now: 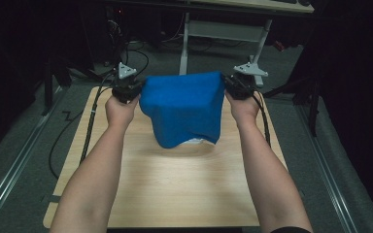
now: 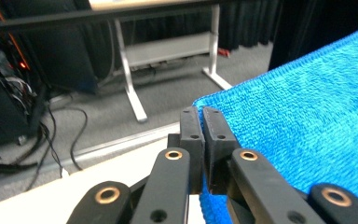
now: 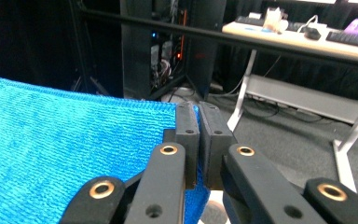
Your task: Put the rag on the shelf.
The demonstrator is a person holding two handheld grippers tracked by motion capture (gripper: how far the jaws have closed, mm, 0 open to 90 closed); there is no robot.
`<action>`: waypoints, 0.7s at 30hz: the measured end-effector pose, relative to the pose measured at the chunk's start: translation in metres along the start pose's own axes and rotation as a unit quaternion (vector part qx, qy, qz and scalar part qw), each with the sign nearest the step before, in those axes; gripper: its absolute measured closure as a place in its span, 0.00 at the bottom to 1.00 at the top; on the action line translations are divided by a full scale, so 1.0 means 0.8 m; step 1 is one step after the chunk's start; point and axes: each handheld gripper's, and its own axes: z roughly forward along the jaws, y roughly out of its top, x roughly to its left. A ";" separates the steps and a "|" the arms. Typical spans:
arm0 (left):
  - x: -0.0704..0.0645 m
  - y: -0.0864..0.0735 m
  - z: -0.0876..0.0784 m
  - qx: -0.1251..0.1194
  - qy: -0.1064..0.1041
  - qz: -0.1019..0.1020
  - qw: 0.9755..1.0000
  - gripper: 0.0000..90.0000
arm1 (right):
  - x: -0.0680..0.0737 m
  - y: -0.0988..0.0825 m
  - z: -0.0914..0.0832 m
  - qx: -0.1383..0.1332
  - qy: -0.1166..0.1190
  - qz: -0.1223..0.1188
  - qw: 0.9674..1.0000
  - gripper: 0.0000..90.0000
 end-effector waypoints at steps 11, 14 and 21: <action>-0.006 -0.065 0.013 0.041 -0.032 -0.030 0.998 0.98 | 0.010 -0.059 0.014 0.065 0.003 -0.015 0.998 0.98; -0.005 -0.081 0.014 0.048 -0.038 -0.040 0.997 0.98 | 0.013 -0.075 0.016 0.075 0.008 -0.017 0.997 0.98; -0.007 -0.104 0.015 0.061 -0.059 -0.057 0.995 0.98 | 0.022 -0.103 0.015 0.089 0.024 -0.004 0.996 0.98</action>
